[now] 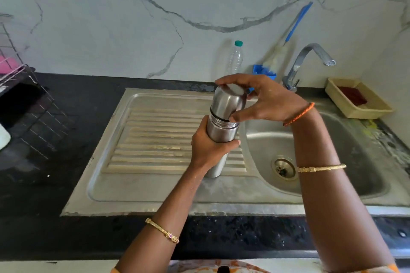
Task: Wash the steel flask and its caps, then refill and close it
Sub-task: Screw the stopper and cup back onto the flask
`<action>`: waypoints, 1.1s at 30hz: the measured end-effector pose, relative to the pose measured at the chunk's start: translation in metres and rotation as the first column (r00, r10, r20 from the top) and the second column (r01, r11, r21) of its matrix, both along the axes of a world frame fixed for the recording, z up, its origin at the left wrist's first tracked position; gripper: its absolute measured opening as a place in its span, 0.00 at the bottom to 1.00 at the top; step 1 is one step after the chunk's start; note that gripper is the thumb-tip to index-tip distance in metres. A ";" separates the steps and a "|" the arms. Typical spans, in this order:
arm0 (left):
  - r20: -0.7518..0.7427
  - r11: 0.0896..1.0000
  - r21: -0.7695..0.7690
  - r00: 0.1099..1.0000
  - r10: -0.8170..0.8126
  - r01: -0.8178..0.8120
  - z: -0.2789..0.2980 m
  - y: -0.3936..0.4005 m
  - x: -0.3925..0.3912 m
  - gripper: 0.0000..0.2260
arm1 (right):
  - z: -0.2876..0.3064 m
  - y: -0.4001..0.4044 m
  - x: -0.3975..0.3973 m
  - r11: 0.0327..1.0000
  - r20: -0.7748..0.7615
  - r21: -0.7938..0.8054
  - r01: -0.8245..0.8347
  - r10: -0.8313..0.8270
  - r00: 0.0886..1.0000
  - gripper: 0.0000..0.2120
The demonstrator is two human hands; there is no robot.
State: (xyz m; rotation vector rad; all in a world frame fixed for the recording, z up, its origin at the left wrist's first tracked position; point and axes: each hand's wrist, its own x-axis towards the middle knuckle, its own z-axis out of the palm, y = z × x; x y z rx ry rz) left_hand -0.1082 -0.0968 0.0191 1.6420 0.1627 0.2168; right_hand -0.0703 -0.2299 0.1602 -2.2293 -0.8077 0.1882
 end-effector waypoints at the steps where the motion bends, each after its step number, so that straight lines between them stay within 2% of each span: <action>1: 0.003 1.000 -0.002 1.000 0.003 -0.003 0.000 -0.004 0.000 0.23 | -0.001 -0.001 0.000 1.000 -0.001 -0.028 0.002 -0.002 1.000 0.33; 4: 0.002 0.999 0.002 0.999 0.033 -0.033 -0.003 -0.012 0.000 0.23 | -0.009 -0.003 0.002 0.993 0.063 -0.104 0.063 -0.057 0.996 0.32; 7: 0.008 0.999 -0.002 0.999 0.054 -0.054 -0.004 -0.017 0.001 0.22 | -0.022 -0.002 -0.002 0.969 0.155 -0.137 0.208 -0.186 0.970 0.31; 10: 0.025 0.999 0.006 0.998 0.049 -0.049 -0.005 -0.019 0.000 0.23 | -0.031 0.002 -0.011 0.942 0.204 -0.047 0.332 -0.316 0.926 0.30; 12: 0.041 0.999 0.023 0.999 0.032 -0.033 -0.006 -0.019 -0.001 0.24 | -0.030 -0.001 -0.014 0.904 0.147 0.041 0.426 -0.427 0.892 0.30; 13: 0.040 0.999 0.026 0.999 0.023 -0.024 -0.007 -0.018 -0.001 0.24 | -0.030 -0.005 -0.013 0.910 0.054 0.072 0.409 -0.413 0.909 0.30; 15: 0.033 1.000 0.019 0.999 0.007 -0.008 -0.006 -0.018 -0.001 0.25 | -0.030 -0.013 -0.008 0.964 -0.154 0.120 0.238 -0.219 0.964 0.33; 17: 0.039 1.000 0.017 0.999 -0.007 0.007 -0.006 -0.018 -0.002 0.25 | -0.034 -0.021 -0.004 0.984 -0.207 0.178 0.014 0.023 0.978 0.36; 19: 0.049 0.999 0.031 0.999 -0.018 0.017 -0.008 -0.019 -0.003 0.25 | -0.036 -0.024 -0.003 0.974 -0.160 0.194 -0.118 0.150 0.976 0.35; 21: 0.050 0.999 0.041 0.999 -0.015 0.013 -0.009 -0.019 -0.003 0.25 | -0.031 -0.024 -0.003 0.979 -0.125 0.181 -0.090 0.113 0.986 0.30; 22: 0.047 0.999 0.039 0.999 -0.008 0.006 -0.009 -0.019 -0.003 0.24 | -0.028 -0.021 -0.005 0.988 -0.077 0.148 -0.042 0.053 0.996 0.28; 24: 0.035 0.999 0.033 0.999 0.004 -0.005 -0.008 -0.020 -0.003 0.23 | -0.029 -0.011 -0.010 0.986 0.142 -0.012 0.165 -0.162 0.977 0.26; 26: 0.026 1.000 0.019 1.000 -0.004 0.003 -0.007 -0.020 -0.003 0.24 | -0.035 0.001 -0.015 0.915 0.340 -0.074 0.397 -0.351 0.872 0.31; 27: 0.027 1.000 0.016 1.000 -0.015 0.015 -0.006 -0.020 -0.003 0.25 | -0.038 0.006 -0.016 0.894 0.368 -0.064 0.444 -0.392 0.843 0.34; 28: 0.031 0.999 0.019 0.999 -0.034 0.034 -0.005 -0.019 -0.002 0.26 | -0.039 0.007 -0.015 0.896 0.338 -0.058 0.440 -0.397 0.853 0.36; 29: 0.033 0.998 0.026 0.998 -0.058 0.058 -0.003 -0.018 -0.003 0.27 | -0.038 0.004 -0.011 0.921 0.240 -0.052 0.385 -0.363 0.900 0.37; 30: 0.031 0.996 0.035 0.996 -0.085 0.084 0.002 -0.016 -0.002 0.27 | -0.033 -0.003 -0.006 0.957 0.076 -0.018 0.289 -0.287 0.955 0.37; 31: 0.025 0.992 0.050 0.993 -0.114 0.113 0.008 -0.013 -0.001 0.26 | -0.027 -0.010 -0.002 0.985 -0.119 0.079 0.155 -0.145 0.982 0.36; 32: 0.019 0.987 0.072 0.989 -0.147 0.146 0.016 -0.010 0.000 0.25 | -0.023 -0.019 0.002 0.974 -0.261 0.223 0.030 0.030 0.965 0.34; 33: 0.017 0.978 0.098 0.982 -0.189 0.186 0.024 -0.007 0.002 0.24 | -0.019 -0.028 0.007 0.938 -0.318 0.341 -0.059 0.174 0.932 0.34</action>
